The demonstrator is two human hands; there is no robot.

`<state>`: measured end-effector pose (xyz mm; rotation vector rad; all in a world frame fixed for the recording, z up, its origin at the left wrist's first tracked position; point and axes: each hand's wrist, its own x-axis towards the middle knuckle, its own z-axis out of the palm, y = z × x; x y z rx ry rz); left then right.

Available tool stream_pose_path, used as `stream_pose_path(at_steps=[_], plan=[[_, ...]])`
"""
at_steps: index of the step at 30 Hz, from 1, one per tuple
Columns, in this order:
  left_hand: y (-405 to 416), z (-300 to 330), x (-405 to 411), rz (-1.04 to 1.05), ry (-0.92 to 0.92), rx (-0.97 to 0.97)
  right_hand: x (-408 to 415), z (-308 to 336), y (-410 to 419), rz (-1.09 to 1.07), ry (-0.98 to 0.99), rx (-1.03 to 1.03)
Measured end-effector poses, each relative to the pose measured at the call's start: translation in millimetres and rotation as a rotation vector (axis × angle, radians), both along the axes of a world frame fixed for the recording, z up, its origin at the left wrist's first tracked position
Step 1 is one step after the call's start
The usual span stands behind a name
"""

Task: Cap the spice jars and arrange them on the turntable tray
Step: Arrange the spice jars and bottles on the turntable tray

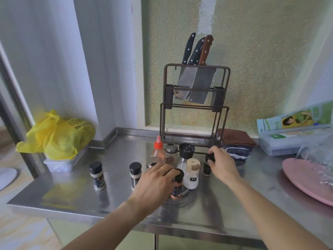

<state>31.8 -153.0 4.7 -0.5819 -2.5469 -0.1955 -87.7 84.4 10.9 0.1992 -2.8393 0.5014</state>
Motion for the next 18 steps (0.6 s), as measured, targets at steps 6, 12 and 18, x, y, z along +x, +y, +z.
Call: stream_pose_path(at_steps=[6, 12, 18], plan=[[1, 4, -3, 0.039, -0.005, -0.001, 47, 42, 9, 0.024, 0.247, -0.166], [-3, 6, -7, 0.061, -0.039, 0.041, 100, 63, -12, 0.219, 0.217, -0.268], [-8, 10, -5, 0.038, -0.046, 0.028, 105, 27, -43, 0.301, 0.183, -0.165]])
